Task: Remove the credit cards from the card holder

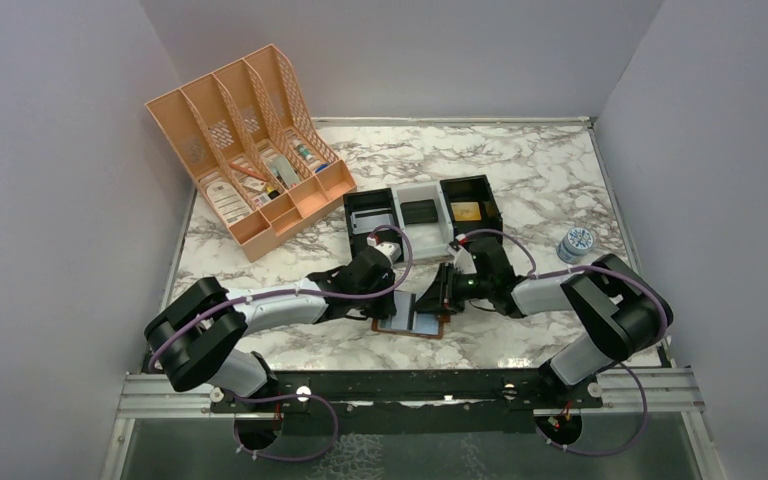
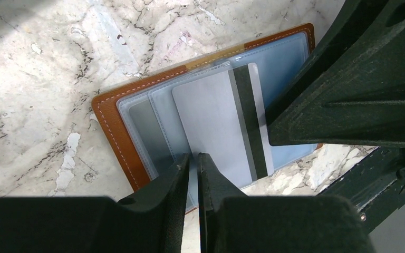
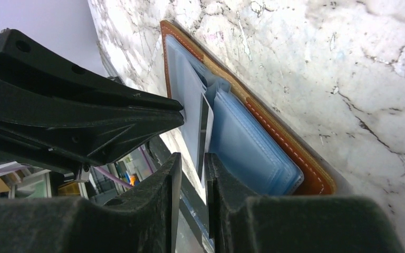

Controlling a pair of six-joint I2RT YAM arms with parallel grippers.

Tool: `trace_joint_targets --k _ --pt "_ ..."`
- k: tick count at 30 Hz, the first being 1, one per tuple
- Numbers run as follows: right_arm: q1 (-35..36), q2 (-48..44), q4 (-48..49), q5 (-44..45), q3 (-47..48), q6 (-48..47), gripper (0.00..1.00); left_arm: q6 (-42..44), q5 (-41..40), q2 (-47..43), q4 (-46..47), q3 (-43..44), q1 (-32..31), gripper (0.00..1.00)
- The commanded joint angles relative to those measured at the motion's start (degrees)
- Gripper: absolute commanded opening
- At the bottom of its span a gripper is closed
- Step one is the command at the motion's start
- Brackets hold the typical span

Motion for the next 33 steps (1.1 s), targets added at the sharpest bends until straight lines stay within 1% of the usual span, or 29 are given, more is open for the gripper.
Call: trace_joint_targets --k 1,5,8,18,25,28,33 --pt "0.8 2.0 6.2 -0.1 -1.3 2.6 0.24 1.2 -1.6 1.4 -3.6 0.2 0.0 0.15" --pt "2.0 4.7 6.9 0.1 0.1 3.3 0.24 0.9 -1.5 1.4 -3.6 0.2 0.0 0.15" --pt "2.3 4.9 7.9 1.5 -0.3 4.0 0.24 0.9 -1.5 1.2 -3.6 0.1 -0.1 0.14" --pt "2.4 0.9 -0.6 11.0 -2.3 2.4 0.24 0.5 -1.2 0.5 -3.6 -0.3 -0.1 0.13" --pt "2.8 -0.1 -1.4 14.0 -3.5 2.8 0.24 0.6 -0.9 0.8 -3.6 0.0 -0.1 0.12" --pt "2.9 0.7 1.3 12.1 -3.7 2.8 0.24 0.3 -0.7 0.9 -3.6 0.0 -0.1 0.11" --pt "4.2 4.0 6.2 8.4 -2.1 4.0 0.17 0.4 -0.5 1.2 -3.5 0.2 -0.2 0.11"
